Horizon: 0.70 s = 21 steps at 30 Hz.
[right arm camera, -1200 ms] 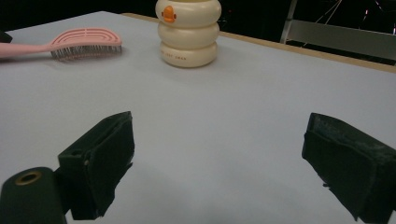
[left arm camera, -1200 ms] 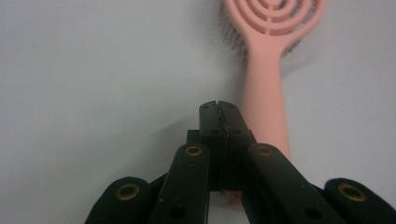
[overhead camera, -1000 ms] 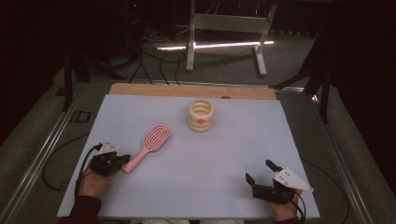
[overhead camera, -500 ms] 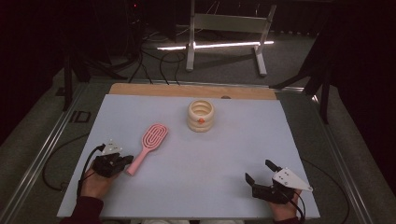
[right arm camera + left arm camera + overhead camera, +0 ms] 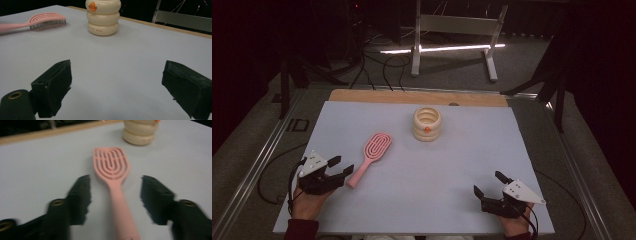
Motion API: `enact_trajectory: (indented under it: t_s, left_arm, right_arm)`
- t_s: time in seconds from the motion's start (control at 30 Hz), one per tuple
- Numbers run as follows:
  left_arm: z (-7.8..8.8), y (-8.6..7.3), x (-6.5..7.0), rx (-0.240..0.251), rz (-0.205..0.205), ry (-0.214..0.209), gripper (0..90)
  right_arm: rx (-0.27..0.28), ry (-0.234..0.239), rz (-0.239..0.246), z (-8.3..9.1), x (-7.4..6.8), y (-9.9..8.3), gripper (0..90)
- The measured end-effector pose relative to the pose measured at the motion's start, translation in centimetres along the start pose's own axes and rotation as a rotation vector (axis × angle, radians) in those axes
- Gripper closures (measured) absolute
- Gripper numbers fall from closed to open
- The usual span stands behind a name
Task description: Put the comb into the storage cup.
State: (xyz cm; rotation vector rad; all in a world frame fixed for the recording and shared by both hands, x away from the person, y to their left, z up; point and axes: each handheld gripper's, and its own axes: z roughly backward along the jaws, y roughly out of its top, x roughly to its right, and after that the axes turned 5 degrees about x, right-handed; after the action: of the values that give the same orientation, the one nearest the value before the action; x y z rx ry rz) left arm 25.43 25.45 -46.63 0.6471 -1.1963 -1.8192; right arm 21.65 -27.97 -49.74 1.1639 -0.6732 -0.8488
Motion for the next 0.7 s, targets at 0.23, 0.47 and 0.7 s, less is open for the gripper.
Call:
enact_trajectory:
  t_s: [0.23,0.47,0.7]
  left_arm:
    - [1.3,-0.3,-0.1,0.053,0.037,0.102,4.0]
    - [2.2,-0.9,0.2,0.139,0.013,0.099,0.0]
    - [2.9,-1.1,0.5,0.186,-0.006,0.097,0.1]
  right_arm:
    - [0.007,0.010,0.008,-0.1,0.0,0.1,8.8]
    - [0.017,0.029,0.006,-0.4,0.4,0.2,8.8]
    - [0.015,0.040,0.021,-0.7,0.4,0.3,8.8]
